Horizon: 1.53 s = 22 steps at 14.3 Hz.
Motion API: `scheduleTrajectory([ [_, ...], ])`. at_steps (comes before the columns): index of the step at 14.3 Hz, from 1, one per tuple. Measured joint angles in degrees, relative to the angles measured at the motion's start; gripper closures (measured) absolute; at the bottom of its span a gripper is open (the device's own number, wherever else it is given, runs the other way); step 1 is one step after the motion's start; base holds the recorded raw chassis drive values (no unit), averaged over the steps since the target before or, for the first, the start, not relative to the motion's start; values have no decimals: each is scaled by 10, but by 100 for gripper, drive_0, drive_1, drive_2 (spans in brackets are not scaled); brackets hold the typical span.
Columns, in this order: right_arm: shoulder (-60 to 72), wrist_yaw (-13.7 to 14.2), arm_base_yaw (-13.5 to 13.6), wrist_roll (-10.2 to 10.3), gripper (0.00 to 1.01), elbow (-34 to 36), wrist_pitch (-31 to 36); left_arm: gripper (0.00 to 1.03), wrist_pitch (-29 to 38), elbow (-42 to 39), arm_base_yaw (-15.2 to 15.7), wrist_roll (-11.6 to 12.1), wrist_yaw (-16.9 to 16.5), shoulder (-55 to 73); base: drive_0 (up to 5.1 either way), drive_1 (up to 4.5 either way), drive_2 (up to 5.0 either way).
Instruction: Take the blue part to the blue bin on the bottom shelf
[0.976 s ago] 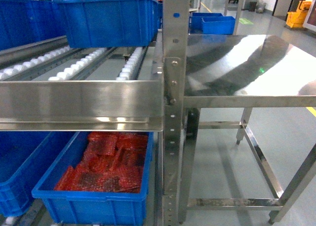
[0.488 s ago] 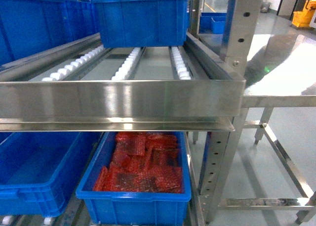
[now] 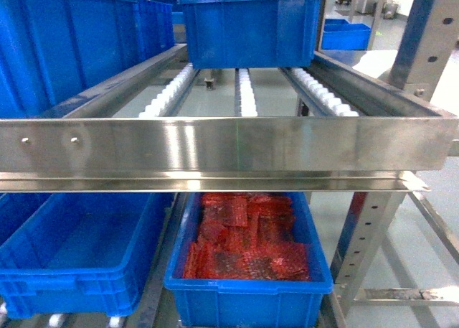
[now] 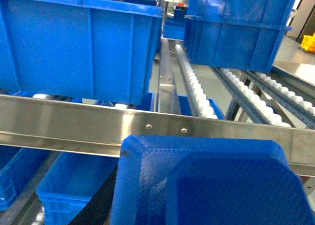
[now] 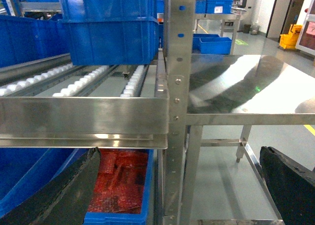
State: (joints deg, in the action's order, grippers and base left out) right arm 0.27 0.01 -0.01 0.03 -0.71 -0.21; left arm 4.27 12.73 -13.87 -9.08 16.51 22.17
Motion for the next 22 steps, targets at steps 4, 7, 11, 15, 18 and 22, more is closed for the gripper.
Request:
scheduleTrajectory([
  [4,0,0,0,0,3,0,0,58,0,0,0,0,0,0,-493,252,252],
  [7,0,0,0,0,3,0,0,58,0,0,0,0,0,0,-493,252,252],
  [11,0,-2,0,0,3,0,-1,58,0,0,0,0,0,0,-247,126,126],
  [15,0,-2,0,0,3,0,-1,58,0,0,0,0,0,0,0,0,0],
  [18,0,-2,0,0,3,0,-1,58,0,0,0,0,0,0,0,0,0],
  [22,0,-2,0,0,3,0,-1,58,0,0,0,0,0,0,0,0,0],
])
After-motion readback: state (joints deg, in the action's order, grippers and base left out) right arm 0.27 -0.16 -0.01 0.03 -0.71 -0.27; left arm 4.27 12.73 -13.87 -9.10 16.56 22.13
